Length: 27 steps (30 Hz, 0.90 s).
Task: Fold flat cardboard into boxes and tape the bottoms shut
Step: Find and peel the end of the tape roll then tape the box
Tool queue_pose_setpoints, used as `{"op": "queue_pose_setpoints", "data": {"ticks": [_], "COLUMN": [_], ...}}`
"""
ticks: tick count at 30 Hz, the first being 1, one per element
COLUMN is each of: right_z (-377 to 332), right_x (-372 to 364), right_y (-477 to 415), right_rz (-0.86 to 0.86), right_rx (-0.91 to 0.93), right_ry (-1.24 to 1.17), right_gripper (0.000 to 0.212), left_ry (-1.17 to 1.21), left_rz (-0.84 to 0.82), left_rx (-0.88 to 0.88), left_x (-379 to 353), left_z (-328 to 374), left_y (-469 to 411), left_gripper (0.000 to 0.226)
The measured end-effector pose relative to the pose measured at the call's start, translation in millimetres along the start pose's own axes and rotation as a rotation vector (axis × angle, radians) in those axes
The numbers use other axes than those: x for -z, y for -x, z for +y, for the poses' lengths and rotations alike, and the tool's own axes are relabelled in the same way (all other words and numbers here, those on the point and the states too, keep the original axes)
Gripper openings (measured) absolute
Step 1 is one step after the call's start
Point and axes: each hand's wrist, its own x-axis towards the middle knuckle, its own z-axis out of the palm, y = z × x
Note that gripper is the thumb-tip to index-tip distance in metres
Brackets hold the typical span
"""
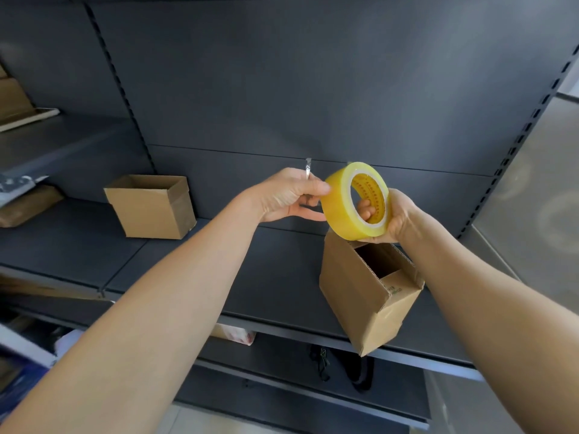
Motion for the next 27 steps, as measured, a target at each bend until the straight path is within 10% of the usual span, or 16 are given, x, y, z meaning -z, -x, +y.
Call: {"op": "queue_pose_setpoints", "data": {"ticks": [27], "right_z": [10.8], "right_x": [-15.3], "right_y": [-5.2], "right_rz": [-0.033], "right_rx": [-0.061], "right_ry": [0.019], "right_gripper": [0.037], "left_ry": [0.026], "left_rz": [-0.015], "left_rx": [0.027], "left_x": [15.3], "left_z": [-2.7], "left_y": [11.2], "left_gripper": [0.009]}}
